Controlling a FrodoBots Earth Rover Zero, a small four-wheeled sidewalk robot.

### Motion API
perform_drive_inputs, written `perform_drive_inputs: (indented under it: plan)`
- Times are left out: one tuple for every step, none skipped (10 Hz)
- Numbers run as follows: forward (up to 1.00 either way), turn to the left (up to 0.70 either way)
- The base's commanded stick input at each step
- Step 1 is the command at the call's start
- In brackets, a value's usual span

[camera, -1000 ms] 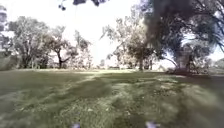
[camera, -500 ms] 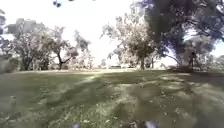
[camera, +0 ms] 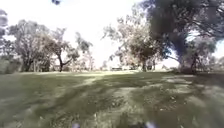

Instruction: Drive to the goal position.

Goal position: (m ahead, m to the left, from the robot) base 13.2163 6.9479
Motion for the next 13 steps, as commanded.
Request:
perform_drive_inputs:
  plan:
    - [0.70,0.00]
    - [0.70,0.00]
    - [0.70,0.00]
    - [0.70,0.00]
    - [0.70,0.06]
    - [0.70,0.20]
    - [0.70,0.35]
    - [0.70,0.35]
    - [0.70,0.35]
    - [0.70,0.35]
    - [0.70,0.35]
    - [0.70,0.35]
    - [0.70,0.35]
